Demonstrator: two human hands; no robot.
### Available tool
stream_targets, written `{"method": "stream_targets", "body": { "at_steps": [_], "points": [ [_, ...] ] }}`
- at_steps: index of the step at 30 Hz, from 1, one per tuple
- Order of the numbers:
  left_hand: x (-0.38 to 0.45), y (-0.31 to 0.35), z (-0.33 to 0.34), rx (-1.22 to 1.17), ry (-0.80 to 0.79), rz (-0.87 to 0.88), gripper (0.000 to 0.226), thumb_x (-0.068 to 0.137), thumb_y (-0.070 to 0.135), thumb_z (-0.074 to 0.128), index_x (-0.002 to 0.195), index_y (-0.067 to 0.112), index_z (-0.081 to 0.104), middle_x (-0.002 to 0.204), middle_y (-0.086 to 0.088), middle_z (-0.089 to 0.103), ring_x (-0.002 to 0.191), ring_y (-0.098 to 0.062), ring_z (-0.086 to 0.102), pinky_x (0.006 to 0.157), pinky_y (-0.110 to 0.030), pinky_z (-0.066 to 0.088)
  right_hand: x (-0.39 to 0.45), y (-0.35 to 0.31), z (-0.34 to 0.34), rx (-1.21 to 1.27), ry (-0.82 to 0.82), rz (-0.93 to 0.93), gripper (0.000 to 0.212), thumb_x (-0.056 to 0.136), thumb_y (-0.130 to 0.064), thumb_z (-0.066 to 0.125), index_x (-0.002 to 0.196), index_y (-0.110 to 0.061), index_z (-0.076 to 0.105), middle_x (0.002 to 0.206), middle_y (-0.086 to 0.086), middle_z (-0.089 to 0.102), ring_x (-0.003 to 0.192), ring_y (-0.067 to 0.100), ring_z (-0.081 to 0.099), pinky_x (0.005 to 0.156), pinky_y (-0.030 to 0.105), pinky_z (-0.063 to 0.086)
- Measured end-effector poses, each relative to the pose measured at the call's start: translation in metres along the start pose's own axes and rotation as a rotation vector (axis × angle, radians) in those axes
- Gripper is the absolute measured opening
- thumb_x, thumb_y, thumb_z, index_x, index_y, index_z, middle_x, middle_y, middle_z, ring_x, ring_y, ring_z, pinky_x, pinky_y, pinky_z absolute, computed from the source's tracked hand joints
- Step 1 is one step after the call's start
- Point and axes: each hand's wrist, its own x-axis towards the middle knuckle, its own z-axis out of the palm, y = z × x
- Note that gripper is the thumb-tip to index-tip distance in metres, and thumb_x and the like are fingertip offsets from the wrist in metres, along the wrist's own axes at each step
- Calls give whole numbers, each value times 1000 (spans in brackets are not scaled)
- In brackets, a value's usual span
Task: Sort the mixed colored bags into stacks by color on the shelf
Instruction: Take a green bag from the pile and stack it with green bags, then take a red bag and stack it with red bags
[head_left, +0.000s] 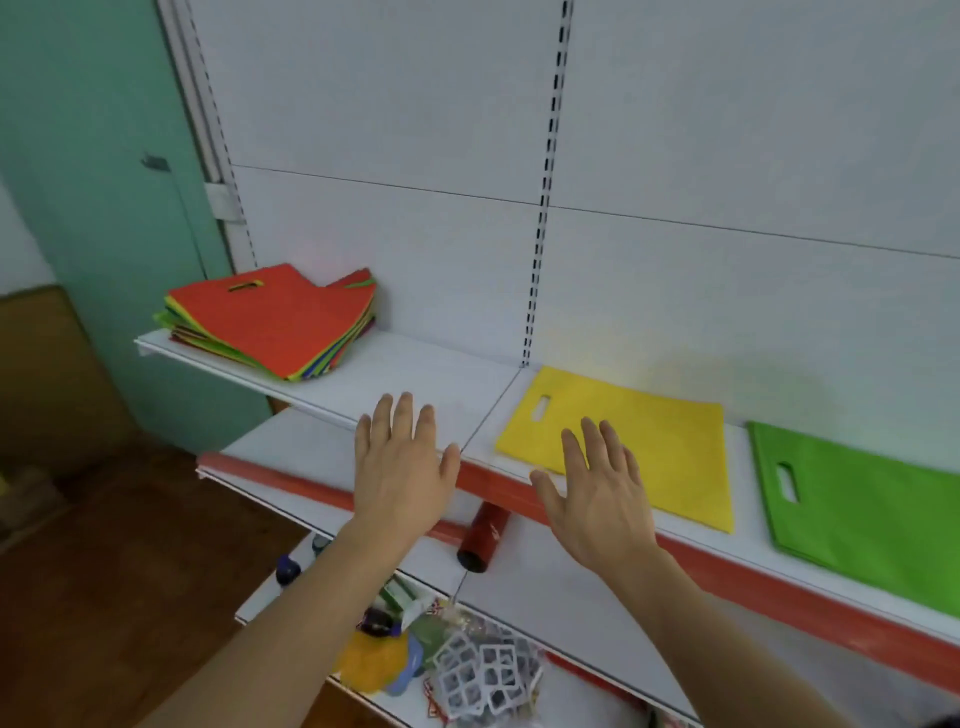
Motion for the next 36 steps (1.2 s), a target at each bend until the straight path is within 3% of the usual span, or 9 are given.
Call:
{"method": "stream_targets", "body": {
  "at_steps": [4, 11, 18, 21, 24, 30, 36],
  "points": [
    [5, -76, -7, 23, 3, -61, 69, 105, 56, 30, 162, 18, 32, 172, -11, 21, 160, -34, 9, 128, -54, 12, 24, -77, 12, 20, 0, -75, 77, 106, -63, 29, 163, -12, 34, 173, 17, 20, 162, 37, 10, 129, 53, 17],
    [37, -179, 0, 24, 1, -159, 69, 106, 57, 29, 163, 19, 29, 172, -10, 19, 160, -31, 9, 130, -51, 10, 96, -177, 43, 48, 7, -182, 81, 105, -65, 19, 164, -11, 32, 173, 18, 20, 162, 36, 10, 130, 53, 15],
    [109, -264, 10, 66, -22, -197, 67, 106, 56, 34, 161, 17, 34, 170, -10, 25, 159, -30, 14, 130, -50, 15, 183, -256, 77, 113, -2, -220, 78, 105, -64, 24, 164, -13, 32, 173, 15, 19, 162, 35, 8, 130, 52, 14],
    [143, -290, 11, 49, -8, -207, 69, 106, 57, 34, 161, 16, 35, 169, -9, 29, 159, -29, 17, 129, -50, 19, 222, -283, 83, 104, 29, -235, 80, 104, -65, 19, 162, -12, 36, 171, 17, 26, 161, 36, 14, 128, 52, 18],
    [168, -314, 17, 32, -17, -195, 69, 106, 58, 33, 161, 16, 37, 169, -9, 29, 159, -28, 17, 130, -49, 17, 249, -306, 91, 91, 8, -226, 82, 102, -65, 16, 162, -12, 38, 170, 17, 28, 160, 36, 16, 127, 52, 20],
    [219, -367, 29, 21, -15, -142, 67, 106, 57, 34, 158, 15, 42, 167, -8, 34, 158, -28, 19, 129, -49, 17, 287, -349, 105, 106, 41, -203, 79, 101, -63, 27, 157, -10, 47, 167, 19, 35, 160, 37, 20, 129, 52, 20],
    [269, -416, 46, 27, 5, 29, 65, 105, 54, 37, 155, 13, 47, 164, -8, 40, 156, -29, 23, 128, -48, 18, 311, -387, 116, -22, 4, -57, 77, 103, -66, 24, 160, -17, 41, 169, 14, 31, 160, 34, 16, 129, 49, 16]
  ]
}}
